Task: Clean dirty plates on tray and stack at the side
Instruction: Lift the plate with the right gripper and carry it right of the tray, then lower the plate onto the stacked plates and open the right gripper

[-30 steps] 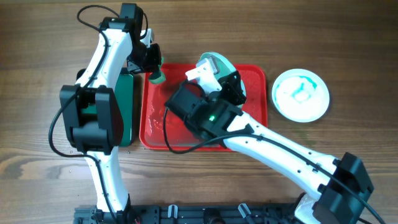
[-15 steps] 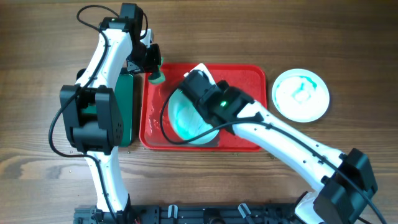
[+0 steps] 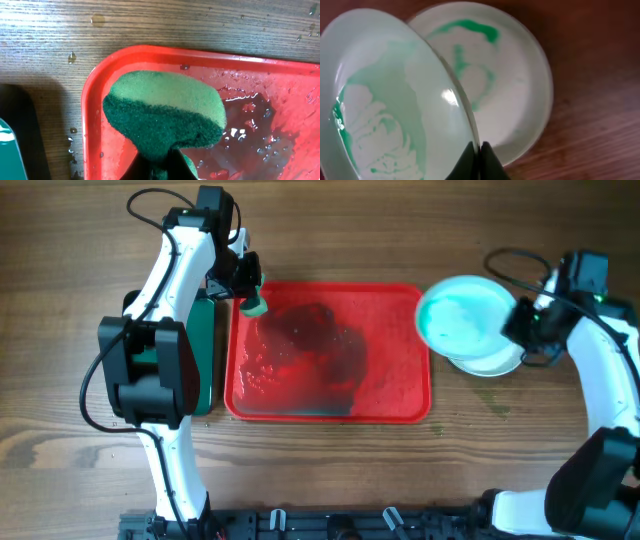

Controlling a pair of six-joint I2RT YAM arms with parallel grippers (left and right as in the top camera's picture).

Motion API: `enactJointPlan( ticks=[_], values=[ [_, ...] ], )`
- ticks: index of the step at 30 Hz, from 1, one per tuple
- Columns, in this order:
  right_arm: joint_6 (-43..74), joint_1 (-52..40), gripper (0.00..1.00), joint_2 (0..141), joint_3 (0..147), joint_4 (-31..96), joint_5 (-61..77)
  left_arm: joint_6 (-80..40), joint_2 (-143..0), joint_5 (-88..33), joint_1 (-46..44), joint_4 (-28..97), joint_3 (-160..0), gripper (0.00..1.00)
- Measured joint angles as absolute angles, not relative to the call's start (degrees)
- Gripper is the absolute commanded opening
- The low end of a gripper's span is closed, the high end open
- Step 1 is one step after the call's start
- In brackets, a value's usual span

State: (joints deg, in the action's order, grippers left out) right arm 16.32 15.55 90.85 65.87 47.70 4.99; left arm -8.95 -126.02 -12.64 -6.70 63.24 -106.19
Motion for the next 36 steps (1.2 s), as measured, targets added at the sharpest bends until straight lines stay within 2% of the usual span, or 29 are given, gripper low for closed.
enactJointPlan(
  ticks=[5, 6, 7, 8, 10, 13, 16, 18, 22, 27, 28, 30, 31, 32, 34, 36],
  values=[
    [19.94, 20.73, 0.07, 90.85, 55.81, 39.53, 2.39, -8.95, -126.02, -12.64, -6.7, 63.35, -106.19, 0.04],
    [20.93, 21.63, 0.22, 90.85, 54.63, 38.74, 1.21, -8.93, -126.02, -12.64, -6.7, 63.51, -106.19, 0.04],
    [21.45, 22.39, 0.48, 90.85, 54.22, 38.68, 0.47, -8.95, -126.02, -12.64, -6.7, 63.68, -106.19, 0.04],
    [21.85, 23.05, 0.64, 90.85, 54.08, 38.5, -0.12, -8.93, -126.02, -12.64, -6.7, 63.7, -106.19, 0.04],
    [22.26, 23.75, 0.72, 90.85, 54.0, 37.58, -0.47, -8.93, -126.02, -12.64, -6.7, 63.77, -106.19, 0.04],
    [19.22, 23.77, 0.73, 90.85, 54.0, 35.88, 6.24, -8.95, -126.02, -12.64, -6.7, 64.07, -106.19, 0.04],
    [16.78, 20.64, 0.73, 90.85, 56.58, 36.8, 11.6, -8.95, -125.51, -12.64, -6.2, 65.63, -106.19, 0.04],
    [16.34, 17.08, 0.68, 90.83, 59.27, 37.91, 12.64, -8.95, -122.85, -12.38, -4.62, 67.75, -106.19, 0.04],
    [17.74, 9.8, 0.68, 90.83, 60.31, 41.43, 12.08, -8.95, -111.26, -6.98, 0.56, 74.94, -106.45, 0.04],
    [18.83, 9.58, 0.65, 90.83, 60.31, 40.99, 10.0, -8.95, -109.67, -4.14, 2.11, 76.95, -106.56, 0.04],
    [18.55, 9.58, 0.61, 90.83, 60.31, 38.04, 9.96, -8.95, -109.67, -4.01, 2.11, 76.97, -106.56, 0.04],
    [17.89, 9.56, 0.46, 90.83, 60.36, 33.89, 9.8, -8.93, -109.67, -3.2, 2.11, 76.82, -106.56, 0.04],
    [17.56, 9.56, 0.34, 91.0, 60.36, 31.59, 9.78, -8.95, -109.67, -2.57, 2.11, 76.69, -106.56, 0.04],
    [17.69, 9.56, 0.18, 91.55, 60.36, 30.61, 9.78, -8.95, -109.67, -1.89, 2.11, 76.31, -106.56, 0.04],
    [17.15, 9.56, 0.12, 94.52, 60.36, 30.55, 9.76, -8.95, -109.67, -0.64, 2.11, 75.79, -106.56, 0.04],
    [16.84, 9.56, 0.1, 100.12, 60.36, 30.7, 9.58, -8.93, -109.67, 1.41, 2.11, 75.55, -106.56, 0.04]
  ],
)
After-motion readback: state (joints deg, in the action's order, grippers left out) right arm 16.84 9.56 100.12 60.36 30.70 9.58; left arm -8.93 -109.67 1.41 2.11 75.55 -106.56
